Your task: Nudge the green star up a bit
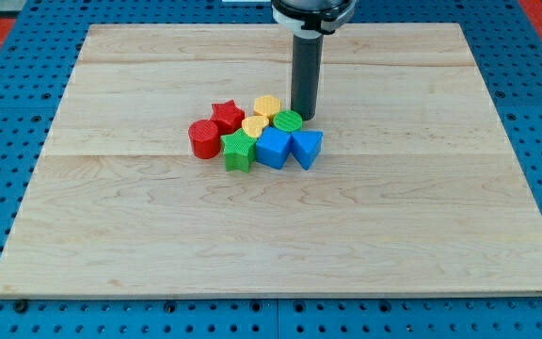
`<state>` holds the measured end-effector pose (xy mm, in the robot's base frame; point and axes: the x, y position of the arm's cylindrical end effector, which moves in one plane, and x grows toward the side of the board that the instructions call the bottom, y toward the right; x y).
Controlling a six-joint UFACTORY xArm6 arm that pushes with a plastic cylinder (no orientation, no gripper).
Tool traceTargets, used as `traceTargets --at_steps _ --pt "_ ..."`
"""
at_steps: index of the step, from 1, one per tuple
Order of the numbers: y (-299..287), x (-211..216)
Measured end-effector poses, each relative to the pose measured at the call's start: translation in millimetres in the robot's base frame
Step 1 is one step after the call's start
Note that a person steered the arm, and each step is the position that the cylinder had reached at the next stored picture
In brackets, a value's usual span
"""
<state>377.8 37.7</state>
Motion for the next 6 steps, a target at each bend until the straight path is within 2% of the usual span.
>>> traceTargets --at_steps 5,6 --pt "4.6 -3.8" --pt "33.6 -5.3"
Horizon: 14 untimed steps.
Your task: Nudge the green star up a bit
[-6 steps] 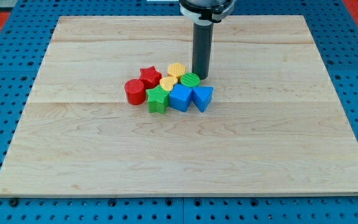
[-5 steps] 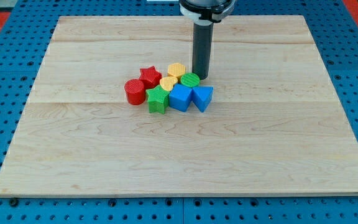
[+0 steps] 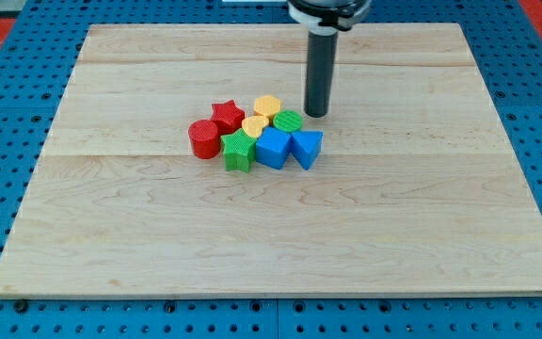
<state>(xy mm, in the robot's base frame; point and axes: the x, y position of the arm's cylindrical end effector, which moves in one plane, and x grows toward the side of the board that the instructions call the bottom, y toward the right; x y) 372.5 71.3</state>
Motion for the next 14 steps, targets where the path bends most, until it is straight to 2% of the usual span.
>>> traceTargets --at_steps 2,4,5,6,8,10,11,13,14 --pt "81.2 0.6" --pt "103.0 92.0" --pt "82.1 116.0" --pt "16.7 127.4" --pt "-62.5 127.6" --pt "-78.0 126.9" --pt "-49.9 127.5" --pt "-45.4 127.3" --pt "-79.3 127.3"
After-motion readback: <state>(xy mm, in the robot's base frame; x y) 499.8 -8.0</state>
